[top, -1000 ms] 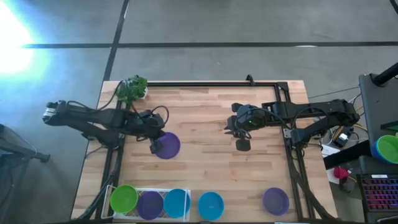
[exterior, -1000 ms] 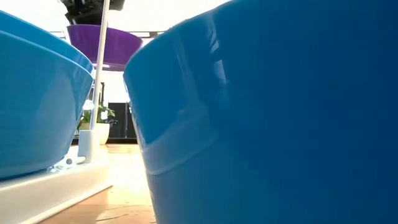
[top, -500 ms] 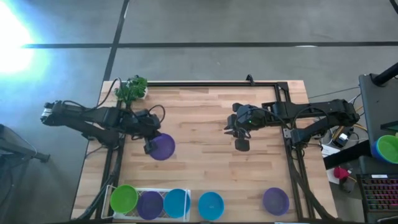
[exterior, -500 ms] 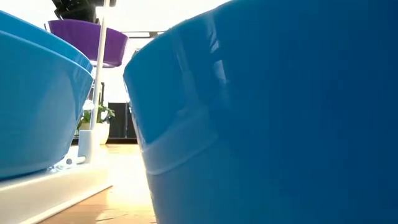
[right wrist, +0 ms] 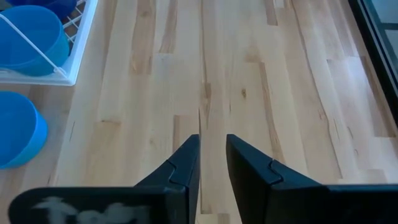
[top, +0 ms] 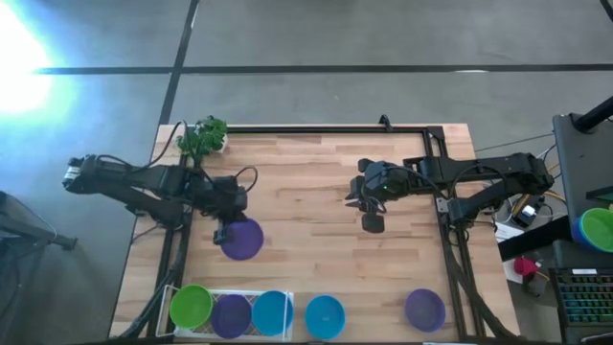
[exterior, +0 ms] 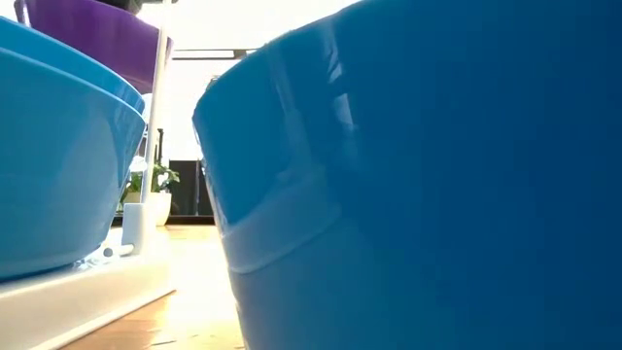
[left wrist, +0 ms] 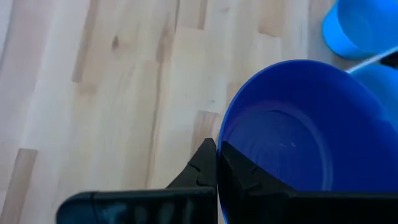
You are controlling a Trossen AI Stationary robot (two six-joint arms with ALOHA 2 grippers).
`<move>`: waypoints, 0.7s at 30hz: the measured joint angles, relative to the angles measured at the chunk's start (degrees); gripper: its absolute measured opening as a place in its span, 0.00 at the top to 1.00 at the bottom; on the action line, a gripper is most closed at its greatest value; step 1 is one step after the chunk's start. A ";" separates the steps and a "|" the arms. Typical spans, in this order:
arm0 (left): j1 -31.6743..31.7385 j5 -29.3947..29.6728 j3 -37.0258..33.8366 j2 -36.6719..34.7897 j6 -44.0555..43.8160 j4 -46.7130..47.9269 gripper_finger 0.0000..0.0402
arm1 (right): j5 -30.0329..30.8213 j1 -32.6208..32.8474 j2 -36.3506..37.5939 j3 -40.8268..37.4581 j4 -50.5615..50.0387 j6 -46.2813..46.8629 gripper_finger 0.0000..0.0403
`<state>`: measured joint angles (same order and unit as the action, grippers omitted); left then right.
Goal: Pick & Place Mini bowls
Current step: Stack the top purple bowl on the purple bowl on the shelf
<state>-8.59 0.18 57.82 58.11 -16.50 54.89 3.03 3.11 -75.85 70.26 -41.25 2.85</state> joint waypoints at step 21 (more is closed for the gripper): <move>-11.08 -9.13 0.00 0.20 2.68 -7.35 1.00 | -0.02 0.00 0.00 0.00 0.00 -0.24 0.80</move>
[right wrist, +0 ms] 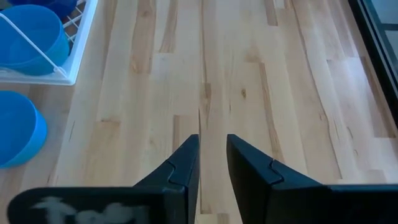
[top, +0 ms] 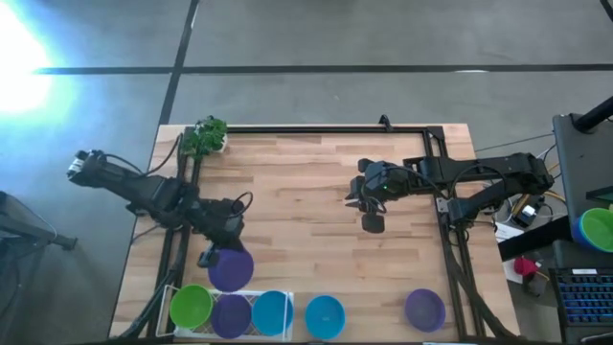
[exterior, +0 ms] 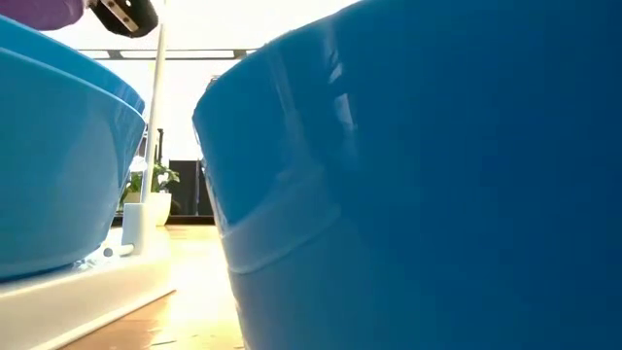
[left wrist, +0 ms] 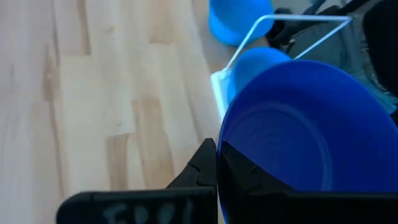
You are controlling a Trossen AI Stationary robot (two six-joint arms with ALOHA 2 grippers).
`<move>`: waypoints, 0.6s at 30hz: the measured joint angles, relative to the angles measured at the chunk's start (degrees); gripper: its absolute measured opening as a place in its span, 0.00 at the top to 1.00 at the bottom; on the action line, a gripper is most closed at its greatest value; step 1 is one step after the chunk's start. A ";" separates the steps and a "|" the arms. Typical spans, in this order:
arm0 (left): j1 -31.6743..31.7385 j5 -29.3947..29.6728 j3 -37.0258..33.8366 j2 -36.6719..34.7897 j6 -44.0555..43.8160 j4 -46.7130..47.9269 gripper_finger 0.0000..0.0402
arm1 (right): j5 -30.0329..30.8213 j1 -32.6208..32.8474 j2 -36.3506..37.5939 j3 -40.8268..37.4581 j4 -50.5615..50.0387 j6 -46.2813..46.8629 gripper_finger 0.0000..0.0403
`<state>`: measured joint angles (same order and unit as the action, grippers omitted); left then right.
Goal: Pick & Place Mini bowls
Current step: Stack the top purple bowl on the purple bowl on the shelf
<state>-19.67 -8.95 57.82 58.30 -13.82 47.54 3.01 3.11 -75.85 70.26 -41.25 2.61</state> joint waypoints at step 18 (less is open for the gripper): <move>-6.90 1.09 0.00 5.15 -5.36 -2.83 1.00 | -0.07 0.00 0.00 0.00 -0.07 -0.06 0.81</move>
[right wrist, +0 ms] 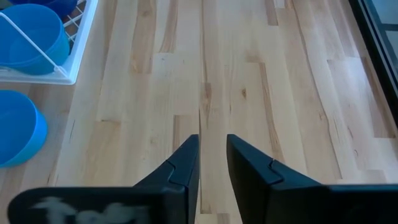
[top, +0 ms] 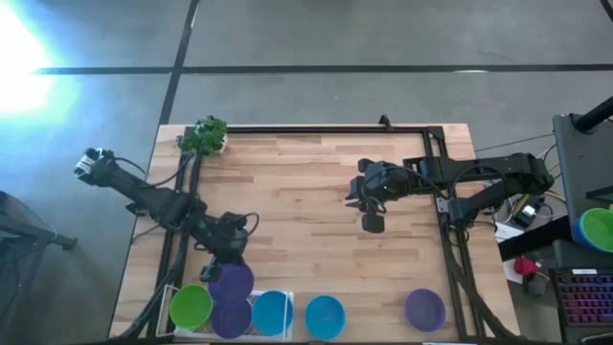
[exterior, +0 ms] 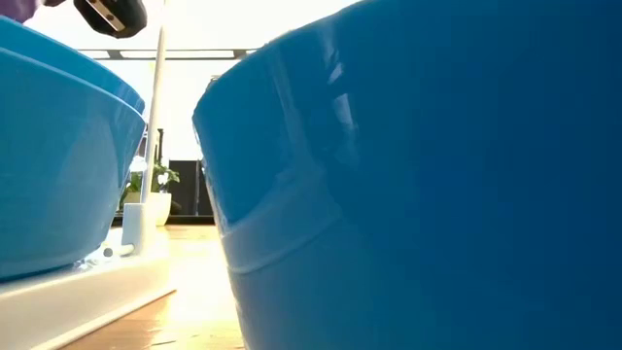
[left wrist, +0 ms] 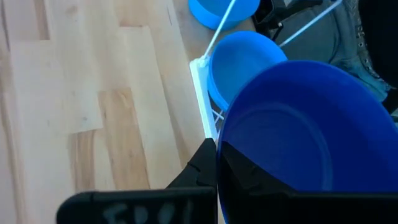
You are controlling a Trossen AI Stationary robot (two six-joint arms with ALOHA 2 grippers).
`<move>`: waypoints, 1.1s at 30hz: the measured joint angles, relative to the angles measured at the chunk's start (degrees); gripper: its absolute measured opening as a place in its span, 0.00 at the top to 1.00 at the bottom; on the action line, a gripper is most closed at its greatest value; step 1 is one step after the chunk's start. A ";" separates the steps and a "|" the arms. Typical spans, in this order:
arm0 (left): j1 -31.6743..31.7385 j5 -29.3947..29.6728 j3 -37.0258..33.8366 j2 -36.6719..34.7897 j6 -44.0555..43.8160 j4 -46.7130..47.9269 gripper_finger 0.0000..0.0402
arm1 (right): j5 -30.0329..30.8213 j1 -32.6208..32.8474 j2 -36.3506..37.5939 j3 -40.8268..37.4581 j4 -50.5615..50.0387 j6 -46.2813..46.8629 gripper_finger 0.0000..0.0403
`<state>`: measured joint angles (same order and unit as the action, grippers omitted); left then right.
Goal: Pick & Place Mini bowls
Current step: Stack the top purple bowl on the purple bowl on the shelf
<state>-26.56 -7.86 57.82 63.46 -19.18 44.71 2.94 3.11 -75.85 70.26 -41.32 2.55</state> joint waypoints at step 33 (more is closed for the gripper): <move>-14.08 2.40 -0.04 17.15 -4.00 -7.55 1.00 | -0.04 0.00 0.00 0.00 0.04 -0.05 0.82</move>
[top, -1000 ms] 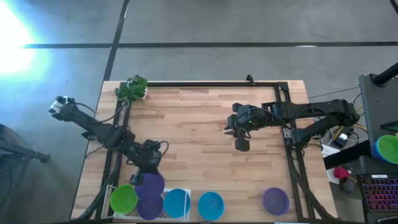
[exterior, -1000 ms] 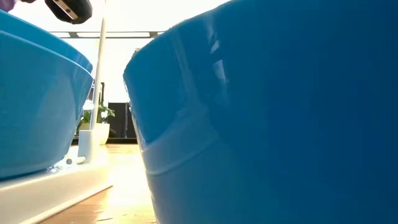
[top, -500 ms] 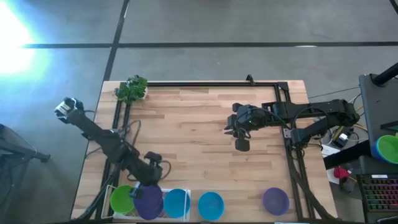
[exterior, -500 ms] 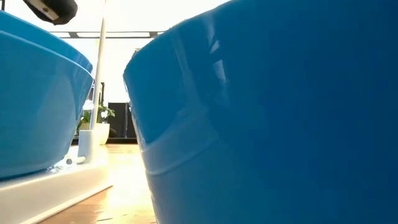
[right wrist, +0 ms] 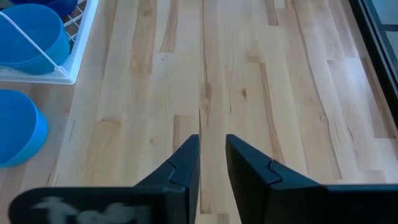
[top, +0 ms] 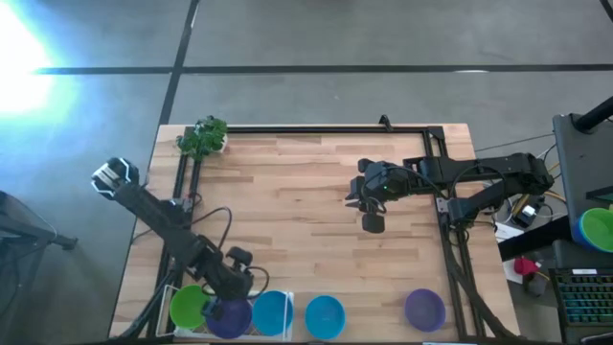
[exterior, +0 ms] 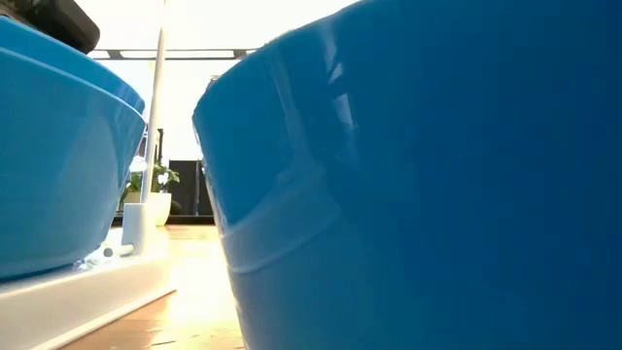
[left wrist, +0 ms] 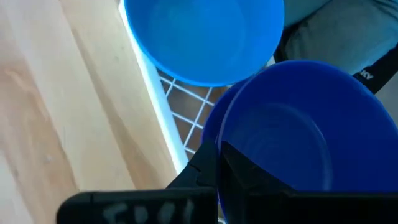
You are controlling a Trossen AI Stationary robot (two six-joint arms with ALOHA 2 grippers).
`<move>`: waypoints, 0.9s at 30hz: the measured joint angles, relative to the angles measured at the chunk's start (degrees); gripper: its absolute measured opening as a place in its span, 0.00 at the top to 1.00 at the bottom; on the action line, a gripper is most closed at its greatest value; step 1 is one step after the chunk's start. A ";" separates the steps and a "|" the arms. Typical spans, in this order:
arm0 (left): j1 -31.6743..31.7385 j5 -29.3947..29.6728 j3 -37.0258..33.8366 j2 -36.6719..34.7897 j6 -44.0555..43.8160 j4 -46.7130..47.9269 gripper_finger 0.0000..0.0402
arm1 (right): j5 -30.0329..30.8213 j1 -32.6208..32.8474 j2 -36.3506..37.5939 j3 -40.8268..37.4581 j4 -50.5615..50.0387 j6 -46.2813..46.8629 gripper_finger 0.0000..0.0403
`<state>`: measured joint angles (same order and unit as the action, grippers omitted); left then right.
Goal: Pick & Place Mini bowls
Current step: Stack the top purple bowl on the purple bowl on the shelf
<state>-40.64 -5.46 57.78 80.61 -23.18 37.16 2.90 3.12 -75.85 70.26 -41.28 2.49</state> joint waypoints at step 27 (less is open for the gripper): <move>-0.39 -0.04 -4.24 0.93 -0.92 -3.66 0.94 | 0.02 0.00 0.01 0.00 0.00 1.53 0.83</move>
<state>-41.04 -5.50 53.54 81.54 -24.10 33.50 2.92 3.11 -75.84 70.26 -41.28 4.02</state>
